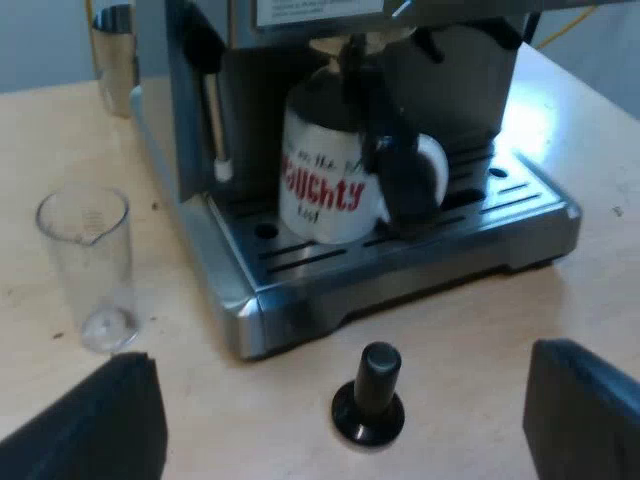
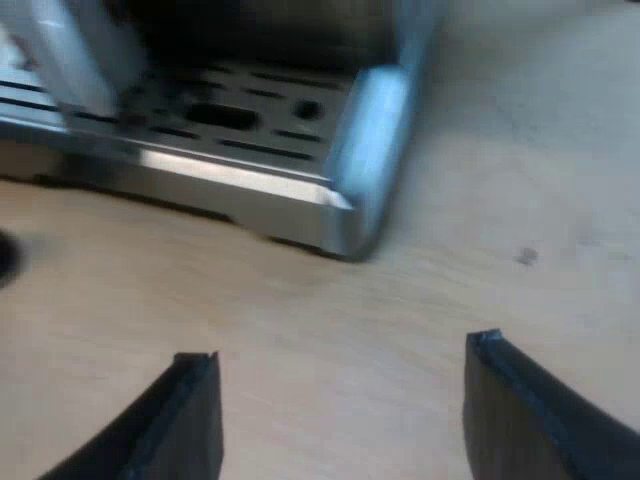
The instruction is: Remove mug from coffee machine
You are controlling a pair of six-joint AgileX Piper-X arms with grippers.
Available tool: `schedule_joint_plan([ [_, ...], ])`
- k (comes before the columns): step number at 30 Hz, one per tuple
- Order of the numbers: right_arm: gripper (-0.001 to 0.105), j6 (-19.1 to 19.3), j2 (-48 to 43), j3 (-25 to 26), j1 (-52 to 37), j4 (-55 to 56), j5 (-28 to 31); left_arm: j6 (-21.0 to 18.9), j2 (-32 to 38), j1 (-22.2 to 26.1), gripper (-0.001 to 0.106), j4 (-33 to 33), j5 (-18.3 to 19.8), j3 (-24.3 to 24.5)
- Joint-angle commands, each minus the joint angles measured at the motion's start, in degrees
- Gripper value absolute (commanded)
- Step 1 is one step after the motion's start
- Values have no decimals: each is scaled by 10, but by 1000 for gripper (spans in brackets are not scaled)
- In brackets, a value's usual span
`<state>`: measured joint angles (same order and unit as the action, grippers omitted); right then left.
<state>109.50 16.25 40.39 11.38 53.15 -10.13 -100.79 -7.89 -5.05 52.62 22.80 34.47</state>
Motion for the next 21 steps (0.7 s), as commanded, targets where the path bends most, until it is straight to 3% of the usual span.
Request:
schedule_joint_plan([
  [1,55,13,34,16,35,-41,-17,-10,-30,-17,87,-27,7,20],
  [7,55,12,99,19,123,-97,-16,-7,-100,-64,87,-46,10,47],
  [15,55,12,166,19,214,-150,36,-4,-160,-77,87,-71,10,54],
  [21,55,7,218,19,231,-163,39,57,-190,-77,87,-114,10,54],
])
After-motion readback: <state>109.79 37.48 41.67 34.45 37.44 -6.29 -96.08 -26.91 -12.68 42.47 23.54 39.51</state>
